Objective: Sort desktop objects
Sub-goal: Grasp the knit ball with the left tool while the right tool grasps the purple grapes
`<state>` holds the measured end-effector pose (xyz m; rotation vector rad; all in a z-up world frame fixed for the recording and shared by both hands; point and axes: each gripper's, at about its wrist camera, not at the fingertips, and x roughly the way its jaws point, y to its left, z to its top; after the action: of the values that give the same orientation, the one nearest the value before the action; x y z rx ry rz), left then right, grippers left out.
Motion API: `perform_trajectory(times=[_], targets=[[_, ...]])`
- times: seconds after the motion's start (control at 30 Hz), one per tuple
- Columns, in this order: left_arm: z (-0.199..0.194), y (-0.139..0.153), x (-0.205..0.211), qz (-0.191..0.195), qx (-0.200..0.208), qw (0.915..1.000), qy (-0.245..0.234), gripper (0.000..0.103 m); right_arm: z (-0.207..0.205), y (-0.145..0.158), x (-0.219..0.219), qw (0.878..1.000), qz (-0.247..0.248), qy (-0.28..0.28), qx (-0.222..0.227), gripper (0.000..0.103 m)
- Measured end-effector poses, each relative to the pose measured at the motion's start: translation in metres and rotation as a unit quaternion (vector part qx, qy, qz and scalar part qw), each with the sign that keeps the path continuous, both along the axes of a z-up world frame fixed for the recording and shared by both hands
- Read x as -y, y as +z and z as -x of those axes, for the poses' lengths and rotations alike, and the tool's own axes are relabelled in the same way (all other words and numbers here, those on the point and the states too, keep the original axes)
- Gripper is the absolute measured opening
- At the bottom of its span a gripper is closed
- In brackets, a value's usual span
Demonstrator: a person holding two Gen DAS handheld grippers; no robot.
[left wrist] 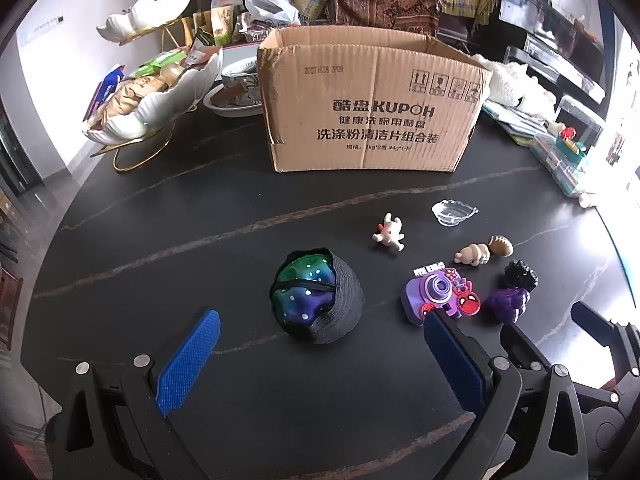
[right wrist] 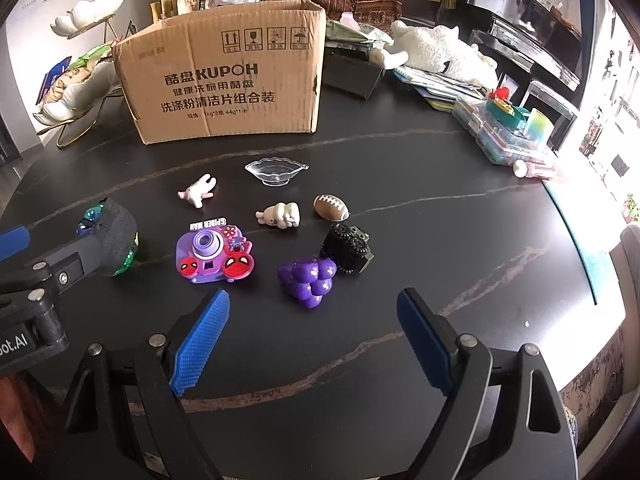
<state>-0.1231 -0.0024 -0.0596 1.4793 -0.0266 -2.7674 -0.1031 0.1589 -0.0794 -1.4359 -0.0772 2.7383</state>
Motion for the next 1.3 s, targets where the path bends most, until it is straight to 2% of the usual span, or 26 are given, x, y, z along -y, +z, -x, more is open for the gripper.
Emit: perform_trajectory(times=[0.33,0.93,1.1,1.3], targets=[[0.017,-0.019,0.002,-0.002,0.025,0.9997,0.006,0.101,0.012,-0.013,-0.005,1.000,0.000,-0.007,0.015,0.084],[0.037,-0.043,-0.001,0.029,0.044,0.9986,0.007,0.101,0.028,-0.027,-0.009,0.999,0.004,-0.006,0.035,0.082],[0.040,-0.049,-0.001,0.029,0.052,0.9982,0.006,0.089,0.032,-0.032,-0.009,0.999,0.004,-0.004,0.042,0.080],[0.045,-0.056,-0.001,0.030,0.061,0.9977,0.007,0.084,0.035,-0.038,-0.010,0.999,0.006,-0.005,0.050,0.071]])
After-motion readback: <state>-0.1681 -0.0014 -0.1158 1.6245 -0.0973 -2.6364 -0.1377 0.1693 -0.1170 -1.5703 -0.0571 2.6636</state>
